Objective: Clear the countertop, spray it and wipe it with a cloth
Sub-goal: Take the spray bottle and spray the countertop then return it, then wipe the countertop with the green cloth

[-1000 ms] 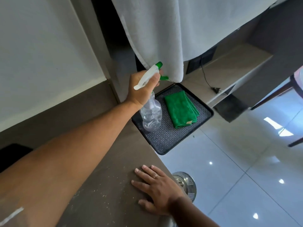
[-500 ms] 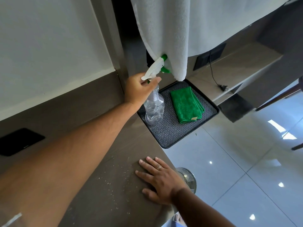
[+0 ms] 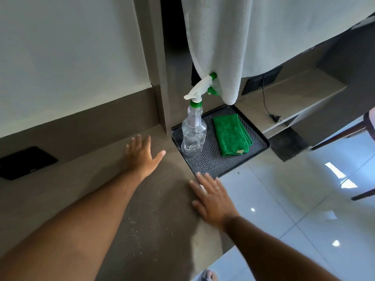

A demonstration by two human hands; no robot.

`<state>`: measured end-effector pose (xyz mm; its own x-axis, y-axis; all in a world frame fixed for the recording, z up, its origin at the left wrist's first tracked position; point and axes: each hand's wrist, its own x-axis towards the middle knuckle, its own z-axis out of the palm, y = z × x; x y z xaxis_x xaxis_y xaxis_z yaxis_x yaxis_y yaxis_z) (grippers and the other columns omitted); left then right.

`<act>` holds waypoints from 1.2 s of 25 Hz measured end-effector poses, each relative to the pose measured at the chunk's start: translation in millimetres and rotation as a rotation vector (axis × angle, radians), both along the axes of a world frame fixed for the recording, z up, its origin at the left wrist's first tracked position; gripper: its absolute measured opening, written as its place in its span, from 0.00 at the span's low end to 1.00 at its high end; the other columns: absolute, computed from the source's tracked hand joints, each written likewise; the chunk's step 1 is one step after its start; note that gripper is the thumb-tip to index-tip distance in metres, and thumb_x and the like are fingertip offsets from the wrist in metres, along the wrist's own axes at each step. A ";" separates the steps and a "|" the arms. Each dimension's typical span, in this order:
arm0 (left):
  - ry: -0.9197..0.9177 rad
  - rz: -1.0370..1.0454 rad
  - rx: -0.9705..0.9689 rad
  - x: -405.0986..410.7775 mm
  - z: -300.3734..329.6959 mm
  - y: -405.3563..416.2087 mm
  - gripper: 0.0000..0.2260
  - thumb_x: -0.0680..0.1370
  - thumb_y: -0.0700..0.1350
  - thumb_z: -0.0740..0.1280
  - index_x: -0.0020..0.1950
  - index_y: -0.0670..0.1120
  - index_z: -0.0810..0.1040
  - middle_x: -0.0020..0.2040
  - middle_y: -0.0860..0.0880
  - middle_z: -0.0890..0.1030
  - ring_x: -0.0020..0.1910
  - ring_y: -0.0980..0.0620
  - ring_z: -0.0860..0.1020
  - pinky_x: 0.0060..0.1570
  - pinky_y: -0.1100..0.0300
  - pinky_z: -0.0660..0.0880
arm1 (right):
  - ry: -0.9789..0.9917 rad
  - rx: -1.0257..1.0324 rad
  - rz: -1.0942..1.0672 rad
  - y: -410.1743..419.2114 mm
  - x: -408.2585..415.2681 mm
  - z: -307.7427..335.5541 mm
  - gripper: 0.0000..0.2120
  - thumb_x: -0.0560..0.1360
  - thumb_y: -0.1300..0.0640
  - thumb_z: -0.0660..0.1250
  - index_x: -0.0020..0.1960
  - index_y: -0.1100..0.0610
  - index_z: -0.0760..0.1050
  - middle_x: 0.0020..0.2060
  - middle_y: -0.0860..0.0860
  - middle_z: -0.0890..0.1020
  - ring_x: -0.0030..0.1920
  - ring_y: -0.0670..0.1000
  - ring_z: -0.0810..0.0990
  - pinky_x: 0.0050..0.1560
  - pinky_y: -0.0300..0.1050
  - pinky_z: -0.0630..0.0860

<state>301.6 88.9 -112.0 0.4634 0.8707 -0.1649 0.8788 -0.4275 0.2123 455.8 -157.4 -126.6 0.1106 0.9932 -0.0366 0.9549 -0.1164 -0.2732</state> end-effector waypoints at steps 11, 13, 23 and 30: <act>0.076 0.034 0.183 -3.7 -43.3 3.3 0.40 0.74 0.74 0.42 0.80 0.53 0.50 0.81 0.40 0.51 0.79 0.41 0.50 0.76 0.43 0.49 | -0.286 -0.215 -0.348 185.3 231.6 6.2 0.34 0.76 0.55 0.61 0.79 0.55 0.52 0.79 0.55 0.53 0.78 0.59 0.51 0.76 0.60 0.49; 0.065 0.042 0.208 -4.0 -47.6 4.0 0.40 0.74 0.74 0.43 0.80 0.54 0.51 0.81 0.40 0.52 0.79 0.41 0.51 0.76 0.43 0.50 | -0.276 -0.393 -0.254 208.9 252.1 -0.6 0.35 0.76 0.52 0.62 0.79 0.55 0.51 0.78 0.55 0.56 0.77 0.59 0.54 0.76 0.59 0.53; 0.078 0.067 0.196 -4.4 -50.1 5.7 0.40 0.73 0.75 0.44 0.80 0.55 0.50 0.81 0.41 0.52 0.79 0.42 0.51 0.77 0.44 0.49 | -0.320 -0.510 -0.047 207.8 281.3 25.9 0.29 0.71 0.40 0.71 0.67 0.52 0.72 0.62 0.55 0.78 0.62 0.59 0.75 0.61 0.53 0.71; 0.098 0.070 0.147 -3.1 -42.8 5.6 0.41 0.72 0.76 0.43 0.80 0.56 0.50 0.81 0.43 0.50 0.80 0.43 0.49 0.77 0.45 0.47 | -0.062 -0.350 -0.056 114.6 217.5 113.4 0.10 0.73 0.54 0.71 0.37 0.49 0.71 0.32 0.49 0.77 0.32 0.47 0.76 0.30 0.40 0.67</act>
<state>298.4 94.5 -154.8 0.3893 0.9181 -0.0745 0.9206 -0.3852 0.0639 673.2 -42.7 -13.2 0.1767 0.9140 -0.3653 0.9579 -0.2450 -0.1497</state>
